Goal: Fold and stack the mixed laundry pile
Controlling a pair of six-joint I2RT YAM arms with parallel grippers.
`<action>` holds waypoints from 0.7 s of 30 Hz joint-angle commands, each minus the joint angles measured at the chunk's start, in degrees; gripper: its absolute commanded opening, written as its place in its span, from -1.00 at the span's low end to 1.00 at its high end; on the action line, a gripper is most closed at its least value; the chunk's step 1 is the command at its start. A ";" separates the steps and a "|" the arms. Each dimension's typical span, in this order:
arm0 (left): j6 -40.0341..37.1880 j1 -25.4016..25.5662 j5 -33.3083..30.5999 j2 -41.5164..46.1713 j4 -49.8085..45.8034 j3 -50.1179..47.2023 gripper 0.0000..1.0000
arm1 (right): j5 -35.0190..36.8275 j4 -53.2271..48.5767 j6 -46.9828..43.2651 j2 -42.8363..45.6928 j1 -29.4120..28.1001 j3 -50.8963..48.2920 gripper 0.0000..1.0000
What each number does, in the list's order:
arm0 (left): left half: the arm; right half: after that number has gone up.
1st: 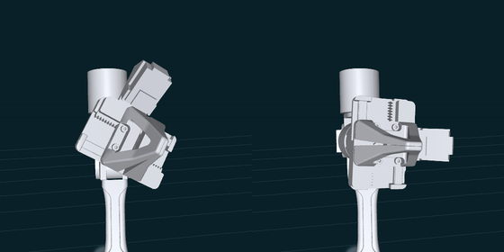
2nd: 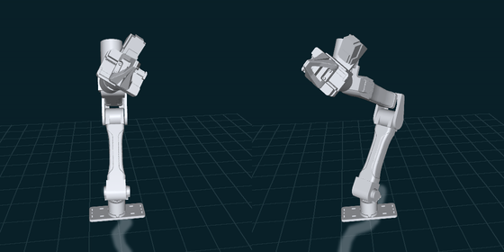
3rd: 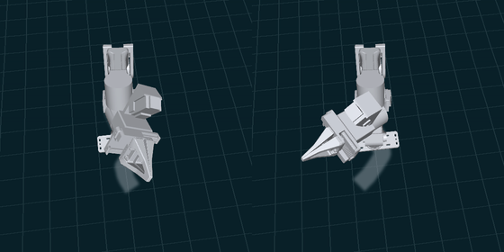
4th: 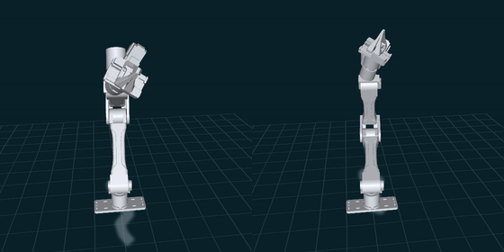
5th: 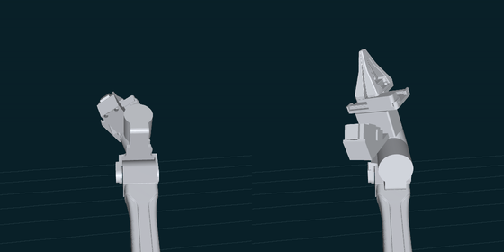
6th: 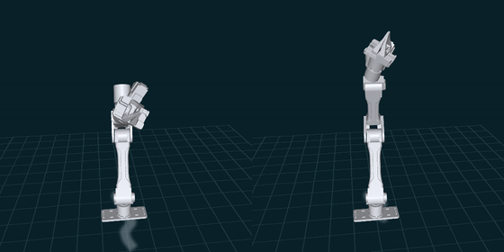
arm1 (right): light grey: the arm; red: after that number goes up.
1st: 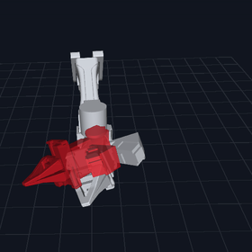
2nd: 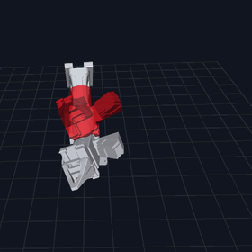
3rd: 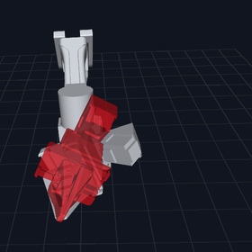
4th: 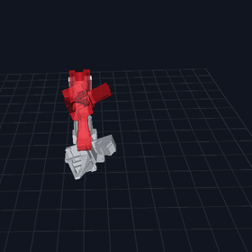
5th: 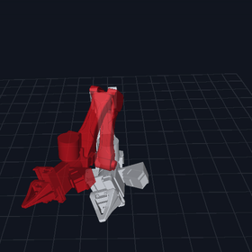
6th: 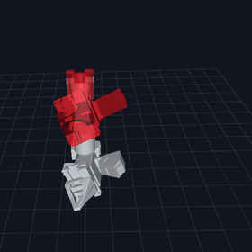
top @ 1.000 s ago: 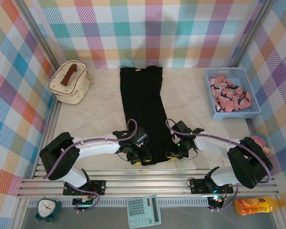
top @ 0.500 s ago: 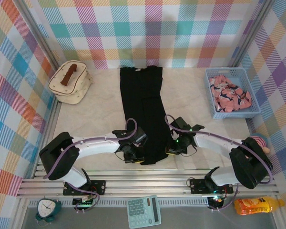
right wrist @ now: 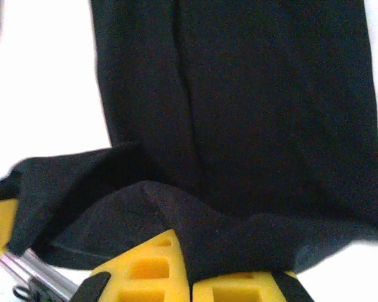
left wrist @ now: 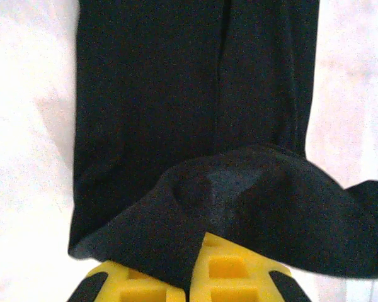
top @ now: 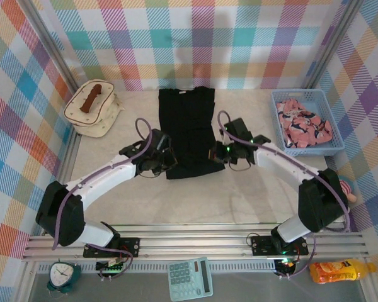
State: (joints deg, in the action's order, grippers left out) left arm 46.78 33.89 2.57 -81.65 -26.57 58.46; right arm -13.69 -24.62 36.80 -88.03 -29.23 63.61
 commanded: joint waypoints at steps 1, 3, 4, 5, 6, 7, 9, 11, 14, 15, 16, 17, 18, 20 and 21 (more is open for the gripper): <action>-3.58 -2.69 -4.28 -2.97 2.92 4.83 -1.00 | -1.20 3.09 -2.12 -5.05 2.29 6.51 -1.00; -4.74 -4.43 -5.79 -5.07 2.97 7.49 -1.00 | -1.83 4.07 -1.93 -8.94 3.26 10.53 -1.00; -5.27 -5.25 -6.45 -5.90 3.48 8.39 -1.00 | -1.91 4.43 -1.75 -10.72 3.75 12.21 -1.00; -5.76 -6.14 -7.43 -7.12 4.01 9.33 -1.00 | -2.18 4.91 -1.55 -12.85 4.27 14.23 -1.00; -6.22 -7.08 -7.98 -8.60 4.86 10.40 -1.00 | -2.46 5.27 -1.20 -15.06 4.86 16.31 -1.00; -6.60 -8.27 -7.77 -10.12 5.60 11.49 -1.00 | -2.55 5.55 -0.76 -16.74 5.33 18.08 -1.00; -7.42 -10.58 -6.29 -14.81 7.05 15.23 -1.00 | -3.00 6.45 0.36 -21.30 6.50 22.15 -1.00; -8.93 -12.17 -5.01 -20.22 6.78 20.10 -1.00 | -2.98 7.93 1.21 -25.46 7.57 25.89 -0.80; -9.53 -14.07 -3.55 -28.63 2.95 28.33 0.69 | -4.18 11.50 2.96 -30.53 9.70 30.70 0.06; -9.70 -14.63 -1.75 -30.72 3.26 30.29 1.00 | -5.79 13.07 4.23 -31.25 10.60 31.50 0.02; -9.88 -15.04 0.09 -31.90 4.13 31.28 1.00 | -6.53 14.77 5.41 -31.06 11.26 31.25 -0.03; -9.79 -15.38 1.31 -32.94 4.28 32.53 1.00 | -6.65 16.96 5.99 -30.08 11.56 30.04 -0.04; -10.07 -15.57 2.07 -33.51 3.80 33.54 1.00 | -6.28 18.16 5.76 -28.65 11.58 28.67 -0.04; -11.06 -15.52 2.72 -33.14 3.14 33.99 1.00 | -6.17 17.45 4.20 -26.06 11.57 26.86 -0.04; -11.43 -15.52 3.04 -32.30 3.18 33.46 1.00 | -6.33 16.69 3.18 -24.74 11.29 25.44 -0.05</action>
State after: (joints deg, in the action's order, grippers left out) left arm 37.76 18.57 2.55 -115.90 -22.39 89.76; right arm -17.91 -10.74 40.51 -118.08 -17.30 91.15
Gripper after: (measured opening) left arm 0.996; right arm 0.476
